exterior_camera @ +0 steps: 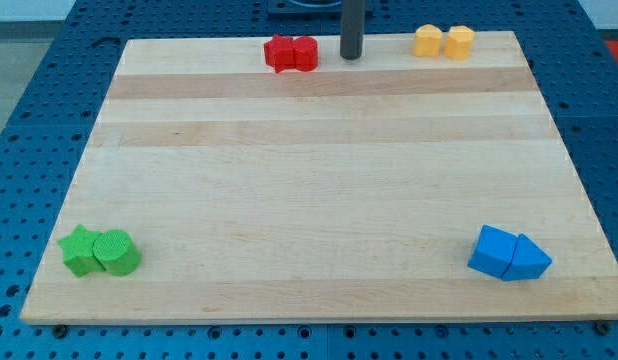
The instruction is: Push both red blocks slightly towards top left side of board
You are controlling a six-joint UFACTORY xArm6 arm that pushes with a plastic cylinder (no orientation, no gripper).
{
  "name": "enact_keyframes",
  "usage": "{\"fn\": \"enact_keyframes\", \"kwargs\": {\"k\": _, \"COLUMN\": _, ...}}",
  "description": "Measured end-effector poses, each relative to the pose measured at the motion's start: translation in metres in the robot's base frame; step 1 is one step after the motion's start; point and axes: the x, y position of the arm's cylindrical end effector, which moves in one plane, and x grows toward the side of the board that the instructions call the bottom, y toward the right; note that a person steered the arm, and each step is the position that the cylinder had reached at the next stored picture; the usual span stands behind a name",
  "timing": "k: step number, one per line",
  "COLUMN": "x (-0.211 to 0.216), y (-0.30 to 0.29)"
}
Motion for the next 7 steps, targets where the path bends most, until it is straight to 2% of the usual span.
{"fn": "enact_keyframes", "kwargs": {"k": 4, "x": 0.0, "y": -0.09}}
{"fn": "enact_keyframes", "kwargs": {"k": 5, "x": 0.0, "y": -0.092}}
{"fn": "enact_keyframes", "kwargs": {"k": 7, "x": 0.022, "y": -0.04}}
